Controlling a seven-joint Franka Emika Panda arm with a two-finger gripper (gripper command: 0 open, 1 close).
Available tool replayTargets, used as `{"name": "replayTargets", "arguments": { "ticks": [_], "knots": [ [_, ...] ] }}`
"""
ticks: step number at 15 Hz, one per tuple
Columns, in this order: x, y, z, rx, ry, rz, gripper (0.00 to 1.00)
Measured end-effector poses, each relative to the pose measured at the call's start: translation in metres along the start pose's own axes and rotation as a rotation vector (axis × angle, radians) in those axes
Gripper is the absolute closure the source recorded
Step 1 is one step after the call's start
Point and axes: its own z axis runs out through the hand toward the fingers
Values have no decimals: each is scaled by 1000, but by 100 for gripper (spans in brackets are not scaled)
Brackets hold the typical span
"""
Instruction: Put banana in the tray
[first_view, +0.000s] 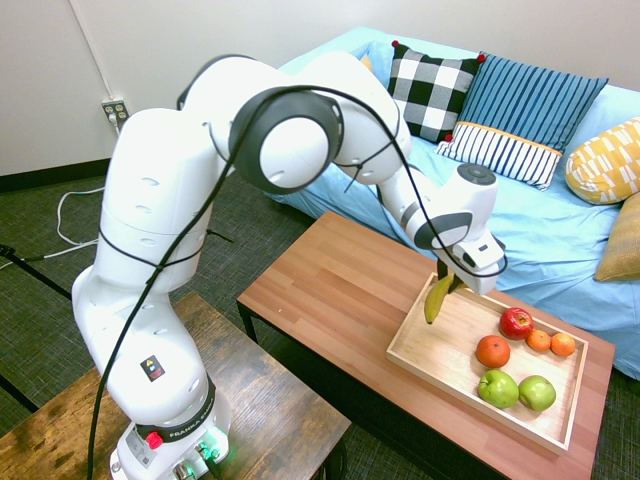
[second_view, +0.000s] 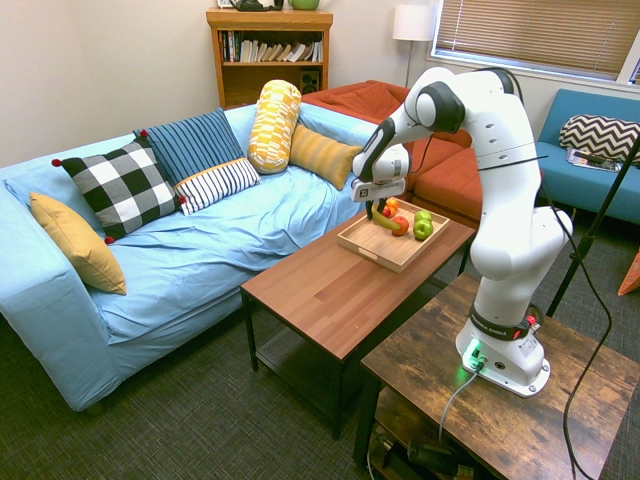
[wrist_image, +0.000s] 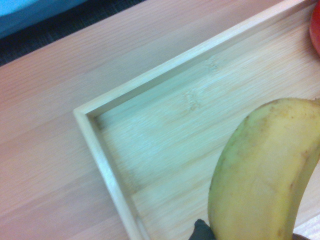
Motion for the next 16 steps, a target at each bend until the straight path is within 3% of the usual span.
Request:
{"name": "replayTargets", "arguments": {
  "ticks": [8, 9, 16],
  "knots": [
    [24, 4, 82, -36, -49, 70, 100],
    [23, 6, 87, -39, -55, 73, 0],
    [24, 17, 101, -39, -78, 63, 0]
  ]
}}
